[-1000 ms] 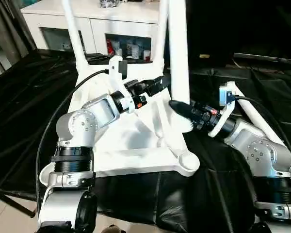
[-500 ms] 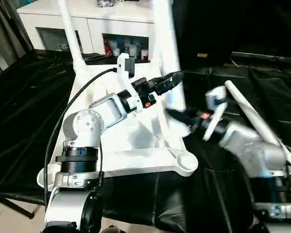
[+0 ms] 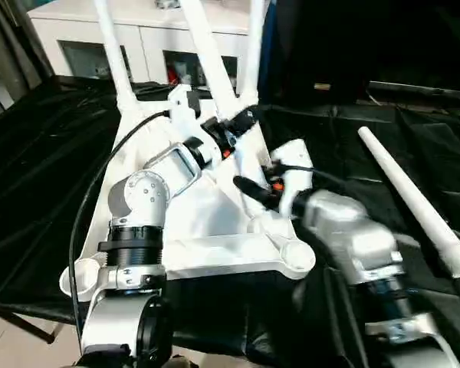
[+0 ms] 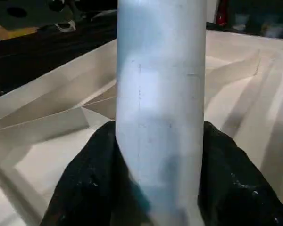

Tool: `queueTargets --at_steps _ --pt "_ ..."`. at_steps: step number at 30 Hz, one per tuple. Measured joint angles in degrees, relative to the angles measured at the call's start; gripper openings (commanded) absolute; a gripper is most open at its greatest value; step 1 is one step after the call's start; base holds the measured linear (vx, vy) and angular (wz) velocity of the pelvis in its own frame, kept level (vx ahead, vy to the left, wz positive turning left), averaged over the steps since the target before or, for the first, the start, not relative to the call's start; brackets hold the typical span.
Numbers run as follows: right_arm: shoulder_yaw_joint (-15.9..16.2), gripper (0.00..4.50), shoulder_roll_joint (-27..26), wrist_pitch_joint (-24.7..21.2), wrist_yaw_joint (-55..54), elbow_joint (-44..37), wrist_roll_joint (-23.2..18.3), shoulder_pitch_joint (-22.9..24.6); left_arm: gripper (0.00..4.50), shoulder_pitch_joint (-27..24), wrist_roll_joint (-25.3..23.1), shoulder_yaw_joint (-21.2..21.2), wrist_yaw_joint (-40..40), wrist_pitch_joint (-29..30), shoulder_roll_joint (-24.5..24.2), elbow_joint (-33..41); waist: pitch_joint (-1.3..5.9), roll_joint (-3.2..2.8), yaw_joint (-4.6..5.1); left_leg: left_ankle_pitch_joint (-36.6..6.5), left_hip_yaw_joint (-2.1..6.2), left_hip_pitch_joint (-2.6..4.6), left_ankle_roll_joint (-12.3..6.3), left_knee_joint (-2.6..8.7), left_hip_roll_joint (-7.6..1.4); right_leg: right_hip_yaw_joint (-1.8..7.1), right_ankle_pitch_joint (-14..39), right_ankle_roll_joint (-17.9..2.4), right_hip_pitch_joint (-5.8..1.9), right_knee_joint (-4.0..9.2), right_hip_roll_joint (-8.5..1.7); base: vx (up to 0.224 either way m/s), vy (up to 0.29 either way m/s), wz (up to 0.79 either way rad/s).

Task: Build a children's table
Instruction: Pick table leg

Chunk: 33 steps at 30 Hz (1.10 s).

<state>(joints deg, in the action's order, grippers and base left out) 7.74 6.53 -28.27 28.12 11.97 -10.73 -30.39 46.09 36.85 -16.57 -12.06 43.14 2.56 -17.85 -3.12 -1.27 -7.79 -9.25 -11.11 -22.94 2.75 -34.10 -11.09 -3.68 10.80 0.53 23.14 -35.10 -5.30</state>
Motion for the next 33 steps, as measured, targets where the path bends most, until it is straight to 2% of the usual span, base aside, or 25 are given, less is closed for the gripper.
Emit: queueTargets --at_steps 2,5,8,9,12,13,17,18,20,22,25,26,28,29,31,33 --pt "0.4 1.94 -0.4 0.2 -1.1 0.9 0.6 -0.8 3.25 0.0 -0.5 -0.4 0.6 -0.9 0.0 -0.6 0.0 0.01 0.03 0.0 0.0 0.0 0.0 0.0 0.0 0.0 0.0 0.0 0.0 0.01 0.0 0.0 0.0 0.0" --pt "0.7 1.94 -0.5 1.0 -1.5 1.6 1.3 -1.2 2.83 0.1 -0.5 -0.6 0.7 -1.1 0.0 -0.6 0.0 0.01 -0.05 0.0 0.01 -0.01 0.0 0.0 0.0 0.0 0.0 0.0 0.0 0.01 0.0 0.0 0.0 0.0" --pt "0.7 1.94 -0.5 1.4 -1.6 1.7 1.7 -1.2 2.66 0.1 -0.5 -0.6 1.0 -1.2 -0.1 -0.6 -0.01 0.02 0.01 0.0 0.01 -0.01 0.0 0.0 0.0 0.0 0.0 0.0 0.0 0.01 0.0 0.0 0.0 0.0" --pt "0.7 1.93 -0.5 1.4 -1.7 1.7 1.8 -1.2 2.43 0.1 -0.5 -0.6 1.0 -1.2 -0.1 -0.6 -0.01 0.03 0.03 0.0 0.01 -0.01 0.0 0.0 0.0 0.0 0.0 0.0 0.0 0.01 0.0 0.0 0.0 0.0" --pt "0.9 1.93 -0.6 1.6 -1.7 1.7 1.9 -1.2 2.33 0.1 -1.0 -0.5 1.1 -1.4 -0.3 -0.7 -0.02 0.03 0.08 0.0 0.01 -0.01 0.0 0.0 0.0 0.0 0.0 0.0 0.0 0.0 0.0 0.0 0.0 0.0" --pt "0.9 1.93 -0.6 1.6 -1.7 1.7 1.9 -1.2 2.16 0.1 -1.0 -0.5 1.1 -1.5 -0.3 -0.7 -0.02 0.04 0.11 0.0 0.01 -0.01 0.0 0.0 0.0 0.0 0.0 0.0 0.0 0.01 0.0 0.0 0.0 0.0" --pt "0.9 1.93 -0.6 1.6 -1.6 1.7 1.9 -1.2 2.08 0.1 -1.3 -0.3 0.9 -1.5 -0.6 -0.7 -0.02 0.04 0.12 0.0 0.01 -0.01 0.01 0.0 0.0 0.0 0.0 0.0 0.0 0.0 0.0 0.0 0.0 0.0" --pt "0.8 2.28 -0.5 1.5 -1.4 1.7 1.8 -1.3 2.06 0.1 -1.3 0.0 0.6 -1.5 -0.8 -0.7 -0.02 0.04 0.12 0.0 0.01 -0.01 0.0 0.0 0.0 0.0 0.0 0.0 0.0 0.0 0.0 0.0 0.0 0.0" --pt "-0.4 2.63 0.0 0.4 1.0 1.6 -0.1 -1.3 2.05 0.0 -1.8 1.3 -1.2 -1.4 -1.9 -0.7 -0.02 0.04 0.06 0.0 0.01 -0.01 0.0 0.0 0.0 0.0 0.0 0.0 0.0 0.01 0.0 0.0 0.0 0.0" --pt "-1.9 2.65 1.0 -1.3 3.6 1.7 -2.9 -1.3 2.02 0.0 -1.7 3.0 -5.0 -1.3 -2.9 -0.2 -0.06 0.1 -0.13 0.0 0.01 -0.02 0.0 0.0 0.0 0.0 0.0 0.0 0.0 0.02 0.0 0.0 0.0 0.0" --pt "-3.3 3.07 4.1 -3.3 8.9 2.6 -6.1 -2.4 1.94 0.1 -1.6 5.9 -10.4 -0.5 -5.5 1.4 -0.06 0.09 -0.17 0.0 0.0 -0.02 -0.01 -0.01 0.01 0.01 0.0 0.0 0.0 -0.01 0.0 0.0 0.0 0.0" --pt "-3.8 3.07 5.5 -4.1 11.2 2.9 -7.3 -3.0 1.94 0.3 -1.5 6.5 -12.2 0.0 -6.1 1.8 -0.06 0.09 -0.15 0.0 0.0 -0.01 -0.01 -0.02 0.0 0.0 0.0 0.0 0.0 -0.04 0.0 0.0 0.0 0.0" --pt "-4.4 3.1 8.8 -5.1 16.0 3.0 -9.1 -3.4 1.93 0.8 -0.3 7.4 -15.3 1.4 -7.5 2.3 -0.06 0.09 -0.27 0.0 0.0 -0.01 0.0 -0.03 0.0 0.0 0.0 0.0 0.0 -0.07 0.0 0.0 0.0 0.0" --pt "-5.0 3.31 10.8 -6.1 19.9 3.0 -10.8 -3.6 1.92 1.1 0.7 7.6 -17.2 2.5 -8.3 2.9 -0.06 0.09 -0.27 0.0 0.0 -0.01 -0.01 -0.04 0.0 0.0 0.0 0.0 0.0 -0.09 0.0 0.0 0.0 0.0" --pt "-6.1 3.52 12.8 -7.1 23.6 3.0 -12.4 -3.7 1.9 1.4 2.0 7.6 -19.1 3.7 -9.2 3.6 -0.06 0.09 -0.27 0.0 0.0 0.0 -0.01 -0.06 -0.01 0.0 0.0 0.0 0.0 -0.12 0.0 0.0 0.0 0.0" --pt "-6.8 3.53 14.2 -9.0 27.2 3.0 -14.6 -3.8 1.89 1.7 3.0 7.9 -21.5 5.2 -10.5 4.3 -0.06 0.09 -0.13 0.0 -0.01 0.02 -0.02 -0.09 -0.01 0.0 -0.1 0.0 0.0 -0.16 0.0 0.0 0.0 0.0"
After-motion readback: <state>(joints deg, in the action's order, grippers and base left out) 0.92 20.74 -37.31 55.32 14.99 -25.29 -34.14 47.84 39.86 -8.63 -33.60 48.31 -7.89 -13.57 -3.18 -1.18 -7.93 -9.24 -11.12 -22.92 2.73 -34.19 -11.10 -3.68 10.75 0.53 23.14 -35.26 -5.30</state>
